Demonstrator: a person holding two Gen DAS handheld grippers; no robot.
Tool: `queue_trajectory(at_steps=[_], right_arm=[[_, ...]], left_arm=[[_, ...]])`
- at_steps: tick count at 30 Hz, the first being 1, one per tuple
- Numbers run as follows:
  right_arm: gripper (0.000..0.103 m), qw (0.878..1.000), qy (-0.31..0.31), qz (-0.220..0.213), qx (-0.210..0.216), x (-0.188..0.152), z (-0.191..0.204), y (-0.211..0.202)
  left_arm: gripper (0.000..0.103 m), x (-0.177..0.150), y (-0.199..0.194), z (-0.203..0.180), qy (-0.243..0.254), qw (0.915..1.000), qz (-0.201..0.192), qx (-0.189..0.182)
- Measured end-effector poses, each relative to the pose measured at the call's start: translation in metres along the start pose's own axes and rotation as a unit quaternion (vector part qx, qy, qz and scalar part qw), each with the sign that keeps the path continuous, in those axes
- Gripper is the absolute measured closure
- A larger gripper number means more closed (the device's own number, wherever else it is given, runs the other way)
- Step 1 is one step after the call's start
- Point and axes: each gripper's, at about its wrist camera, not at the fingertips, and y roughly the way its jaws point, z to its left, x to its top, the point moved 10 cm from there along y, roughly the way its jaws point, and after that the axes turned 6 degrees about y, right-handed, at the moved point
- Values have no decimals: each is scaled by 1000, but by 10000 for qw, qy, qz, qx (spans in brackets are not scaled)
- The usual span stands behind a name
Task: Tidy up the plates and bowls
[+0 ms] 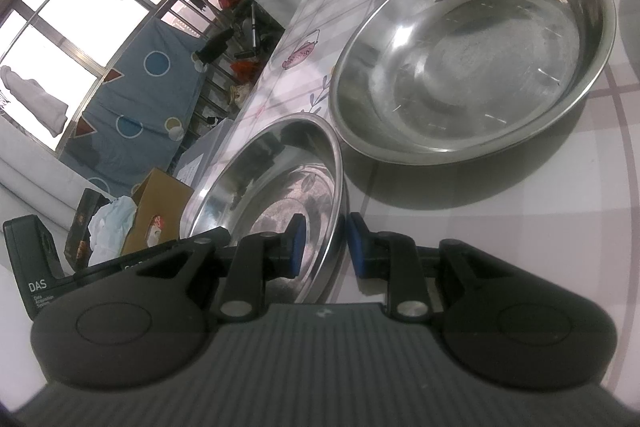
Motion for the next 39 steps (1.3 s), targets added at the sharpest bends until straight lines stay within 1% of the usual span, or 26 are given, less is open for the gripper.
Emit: queue_trajectory(at_steps=[21, 39], right_arm=[[81, 10000, -25, -9, -12, 1, 1, 1], [80, 9986, -475, 23, -241, 13, 13, 10]], left_arm=[[75, -1, 0, 0, 3, 10000, 0, 1], [75, -2, 0, 0, -8, 10000, 7, -21]])
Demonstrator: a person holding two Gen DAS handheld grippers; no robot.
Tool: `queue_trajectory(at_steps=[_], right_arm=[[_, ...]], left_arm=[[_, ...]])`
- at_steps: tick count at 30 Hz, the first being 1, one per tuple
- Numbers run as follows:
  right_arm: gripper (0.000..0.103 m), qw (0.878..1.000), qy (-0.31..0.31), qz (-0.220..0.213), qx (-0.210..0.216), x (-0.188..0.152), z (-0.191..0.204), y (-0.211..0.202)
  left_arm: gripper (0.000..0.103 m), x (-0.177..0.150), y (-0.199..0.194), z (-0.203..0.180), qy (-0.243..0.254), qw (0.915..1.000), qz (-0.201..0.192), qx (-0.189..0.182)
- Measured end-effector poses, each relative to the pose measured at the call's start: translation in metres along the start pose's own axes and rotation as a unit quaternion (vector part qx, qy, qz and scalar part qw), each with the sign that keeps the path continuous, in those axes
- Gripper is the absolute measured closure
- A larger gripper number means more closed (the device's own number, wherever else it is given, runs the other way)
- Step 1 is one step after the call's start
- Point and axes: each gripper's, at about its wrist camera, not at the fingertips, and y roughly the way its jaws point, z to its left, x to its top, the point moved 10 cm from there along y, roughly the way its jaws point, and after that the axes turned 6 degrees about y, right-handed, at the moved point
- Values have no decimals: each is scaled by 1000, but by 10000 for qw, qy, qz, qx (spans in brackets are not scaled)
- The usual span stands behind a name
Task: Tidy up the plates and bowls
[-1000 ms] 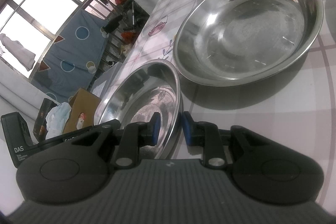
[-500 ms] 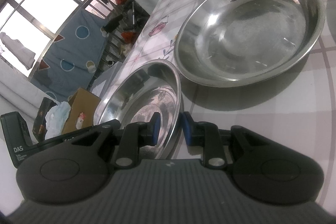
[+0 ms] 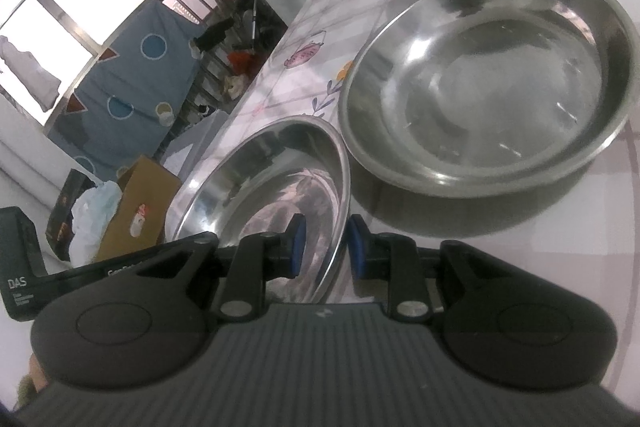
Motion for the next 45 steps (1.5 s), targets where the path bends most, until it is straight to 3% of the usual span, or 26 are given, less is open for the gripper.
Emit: queue_trajectory(at_steps=[6, 11, 18, 25, 30, 45], right_arm=[[80, 9998, -190, 33, -83, 4, 2, 4], [80, 9997, -209, 7, -82, 0, -2, -3], [83, 9990, -395, 40, -190, -2, -3, -5], [86, 9971, -681, -2, -335, -4, 2, -7], [85, 9974, -647, 39, -321, -5, 1, -7], [86, 9950, -876, -28, -488, -11, 8, -4]], left_arm=[[75, -1, -1, -1, 32, 10000, 67, -7], [75, 0, -2, 1, 150, 9995, 119, 233], [83, -2, -5, 0, 324, 9986, 169, 387], [84, -19, -20, -3, 261, 9990, 264, 236], [72, -22, -20, -2, 371, 9984, 275, 312], [74, -8, -5, -7, 602, 9966, 242, 502]])
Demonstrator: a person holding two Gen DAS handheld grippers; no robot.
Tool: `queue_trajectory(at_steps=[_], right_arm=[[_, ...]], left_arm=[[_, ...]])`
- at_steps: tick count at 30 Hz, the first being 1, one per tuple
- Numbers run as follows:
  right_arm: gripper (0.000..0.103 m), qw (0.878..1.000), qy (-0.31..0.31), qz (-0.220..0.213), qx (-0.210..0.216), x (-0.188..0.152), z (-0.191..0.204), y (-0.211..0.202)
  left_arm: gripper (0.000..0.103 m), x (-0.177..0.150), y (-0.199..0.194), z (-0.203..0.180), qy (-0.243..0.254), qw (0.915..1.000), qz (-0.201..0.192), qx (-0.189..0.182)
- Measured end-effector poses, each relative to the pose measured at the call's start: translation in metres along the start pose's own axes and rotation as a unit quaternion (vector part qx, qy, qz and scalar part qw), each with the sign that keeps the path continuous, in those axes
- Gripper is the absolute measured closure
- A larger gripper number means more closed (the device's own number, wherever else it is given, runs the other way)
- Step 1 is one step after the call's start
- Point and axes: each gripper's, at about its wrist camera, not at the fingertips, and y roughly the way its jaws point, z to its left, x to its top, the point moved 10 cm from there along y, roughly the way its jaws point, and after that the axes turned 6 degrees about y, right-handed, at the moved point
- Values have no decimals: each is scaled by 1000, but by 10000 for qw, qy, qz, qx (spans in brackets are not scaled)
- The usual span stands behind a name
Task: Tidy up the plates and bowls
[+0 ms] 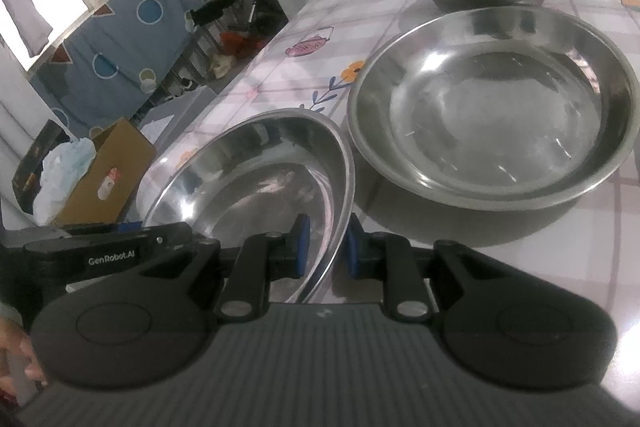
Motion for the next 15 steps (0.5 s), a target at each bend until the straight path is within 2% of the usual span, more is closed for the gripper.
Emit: queue_trajectory(at_steps=[7, 15], right_arm=[[85, 9998, -178, -32, -93, 0, 5, -3], [85, 9999, -73, -36, -76, -2, 3, 0]], left_arm=[[74, -4, -6, 1, -74, 9999, 93, -6], [72, -5, -5, -3, 98, 9998, -2, 186]])
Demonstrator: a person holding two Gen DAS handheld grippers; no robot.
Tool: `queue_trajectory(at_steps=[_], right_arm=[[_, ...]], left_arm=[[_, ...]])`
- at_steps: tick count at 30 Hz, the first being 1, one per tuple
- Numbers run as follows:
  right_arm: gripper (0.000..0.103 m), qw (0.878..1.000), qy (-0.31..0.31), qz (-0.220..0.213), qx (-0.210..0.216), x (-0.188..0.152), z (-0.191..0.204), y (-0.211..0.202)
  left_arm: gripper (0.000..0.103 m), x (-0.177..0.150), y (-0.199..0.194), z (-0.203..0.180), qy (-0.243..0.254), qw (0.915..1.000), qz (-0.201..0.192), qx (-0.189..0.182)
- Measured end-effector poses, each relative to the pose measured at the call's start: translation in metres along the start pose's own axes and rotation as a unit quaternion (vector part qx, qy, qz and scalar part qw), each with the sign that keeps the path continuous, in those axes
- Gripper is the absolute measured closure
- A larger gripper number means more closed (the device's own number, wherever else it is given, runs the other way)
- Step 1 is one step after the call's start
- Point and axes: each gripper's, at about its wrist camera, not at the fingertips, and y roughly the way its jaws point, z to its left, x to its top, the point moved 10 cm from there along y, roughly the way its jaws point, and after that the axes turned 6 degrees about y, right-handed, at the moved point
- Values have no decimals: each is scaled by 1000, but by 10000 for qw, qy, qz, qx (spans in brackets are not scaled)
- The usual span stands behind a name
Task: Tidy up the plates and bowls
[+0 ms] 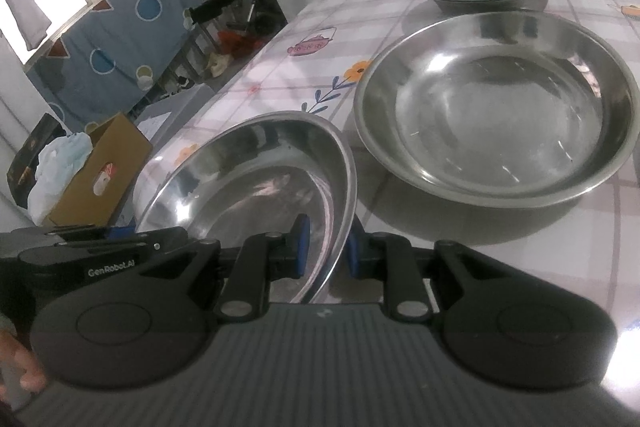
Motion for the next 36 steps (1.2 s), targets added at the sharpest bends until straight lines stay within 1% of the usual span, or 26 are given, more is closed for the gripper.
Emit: queue_trajectory(at_steps=[9, 21, 36], right_arm=[[83, 9999, 93, 30, -30, 1, 2, -1], [83, 10000, 26, -15, -12, 3, 3, -6], [83, 10000, -9, -70, 29, 4, 7, -12]], left_arm=[[73, 0, -2, 1, -81, 10000, 27, 2], [72, -1, -7, 2, -156, 9999, 34, -31], [72, 2, -16, 4, -166, 9998, -98, 23]])
